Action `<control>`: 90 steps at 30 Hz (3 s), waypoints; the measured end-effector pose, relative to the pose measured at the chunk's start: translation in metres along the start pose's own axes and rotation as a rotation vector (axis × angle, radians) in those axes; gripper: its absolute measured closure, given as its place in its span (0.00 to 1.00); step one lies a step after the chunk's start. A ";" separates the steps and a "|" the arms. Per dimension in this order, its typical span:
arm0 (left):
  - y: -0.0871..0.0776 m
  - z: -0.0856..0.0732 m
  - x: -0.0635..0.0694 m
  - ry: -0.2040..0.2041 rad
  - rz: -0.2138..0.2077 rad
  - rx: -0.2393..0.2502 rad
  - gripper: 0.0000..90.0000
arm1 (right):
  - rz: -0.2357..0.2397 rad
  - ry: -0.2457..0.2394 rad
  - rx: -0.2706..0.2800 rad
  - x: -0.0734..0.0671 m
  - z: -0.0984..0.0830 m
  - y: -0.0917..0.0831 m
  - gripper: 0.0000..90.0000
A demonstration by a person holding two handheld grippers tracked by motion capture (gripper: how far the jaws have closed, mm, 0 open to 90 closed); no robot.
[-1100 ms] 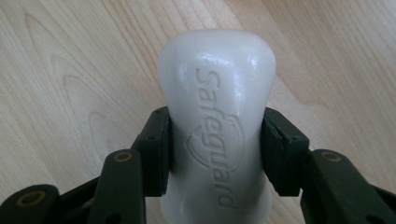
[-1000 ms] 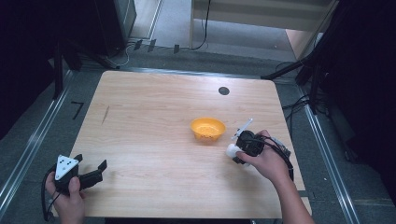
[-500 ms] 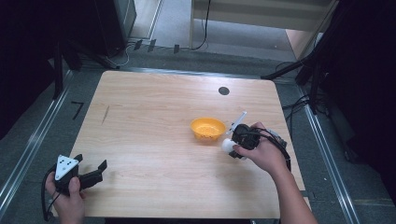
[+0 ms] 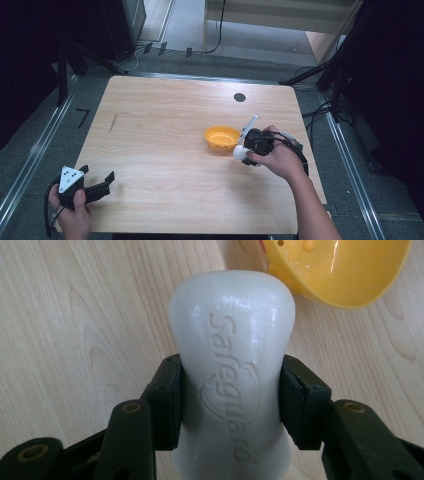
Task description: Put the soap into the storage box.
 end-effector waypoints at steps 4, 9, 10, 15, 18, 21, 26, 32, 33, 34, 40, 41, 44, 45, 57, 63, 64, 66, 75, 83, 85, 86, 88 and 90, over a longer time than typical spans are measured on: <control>0.000 0.000 0.000 0.000 0.000 -0.001 0.10 | 0.002 -0.020 0.004 0.002 0.005 -0.002 0.56; 0.000 0.000 0.000 -0.002 -0.006 0.000 0.10 | 0.008 -0.040 0.011 0.005 0.012 -0.003 0.56; 0.000 0.000 0.000 -0.002 -0.006 0.000 0.10 | 0.008 -0.040 0.011 0.005 0.012 -0.003 0.56; 0.000 0.000 -0.001 -0.001 -0.005 -0.002 0.10 | 0.006 -0.084 0.005 0.010 0.019 -0.005 0.56; 0.000 0.000 0.000 -0.003 -0.006 -0.001 0.10 | 0.006 -0.088 0.009 0.011 0.023 -0.008 0.56; 0.000 0.000 -0.001 -0.003 -0.006 -0.001 0.10 | 0.004 -0.094 0.013 0.013 0.026 -0.010 0.56; 0.000 0.000 -0.001 -0.004 -0.007 0.000 0.10 | -0.004 -0.106 0.013 0.016 0.030 -0.013 0.56; 0.000 0.000 -0.001 -0.004 -0.007 -0.001 0.10 | -0.008 -0.123 0.013 0.020 0.034 -0.015 0.56; 0.000 0.000 -0.001 -0.004 -0.007 -0.001 0.10 | -0.008 -0.120 0.008 0.020 0.034 -0.016 0.56; 0.000 0.000 -0.001 -0.005 -0.008 -0.001 0.10 | -0.010 -0.133 0.012 0.021 0.036 -0.016 0.56; 0.000 0.000 -0.001 -0.003 -0.008 -0.001 0.10 | -0.012 -0.137 0.009 0.024 0.043 -0.016 0.56; 0.000 0.000 -0.001 -0.004 -0.008 -0.001 0.10 | -0.017 -0.146 0.015 0.026 0.044 -0.015 0.56; 0.000 0.000 -0.001 -0.006 -0.008 0.000 0.10 | -0.018 -0.144 0.011 0.028 0.048 -0.014 0.56; 0.000 0.000 -0.001 -0.005 -0.007 0.000 0.10 | -0.018 -0.147 0.007 0.029 0.048 -0.013 0.56; 0.000 0.000 -0.001 -0.010 -0.013 0.000 0.10 | -0.023 -0.155 0.002 0.037 0.061 -0.004 0.56; 0.000 0.000 -0.002 -0.014 -0.016 -0.002 0.10 | -0.025 -0.169 0.002 0.042 0.068 0.000 0.56; 0.000 0.000 -0.002 -0.014 -0.015 -0.002 0.10 | -0.028 -0.170 0.002 0.042 0.069 0.000 0.56; 0.000 0.000 -0.002 -0.016 -0.017 -0.001 0.10 | -0.031 -0.176 0.006 0.044 0.072 0.001 0.56; 0.000 0.001 -0.002 -0.023 -0.020 0.002 0.10 | -0.045 -0.193 -0.008 0.047 0.077 0.007 0.56; 0.000 0.001 -0.002 -0.024 -0.020 0.003 0.10 | -0.060 -0.206 -0.012 0.052 0.079 0.012 0.56; 0.000 0.001 -0.002 -0.025 -0.022 0.003 0.10 | -0.065 -0.208 -0.018 0.054 0.079 0.014 0.56; 0.000 0.001 -0.002 -0.025 -0.021 0.003 0.10 | -0.063 -0.216 -0.016 0.055 0.079 0.015 0.56; 0.000 0.001 -0.003 -0.026 -0.023 0.003 0.10 | -0.064 -0.218 -0.022 0.057 0.079 0.018 0.56; 0.000 0.001 -0.002 -0.027 -0.023 0.004 0.10 | -0.062 -0.219 -0.025 0.058 0.079 0.020 0.56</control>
Point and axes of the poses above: each handheld gripper's, and its own axes: y roughly forward along the jaws, z roughly out of its top, x roughly to its right, the point moved 4 cm from there along y, roughly forward along the jaws, and after that the axes turned 12 degrees about -y, right-handed, at the moved point
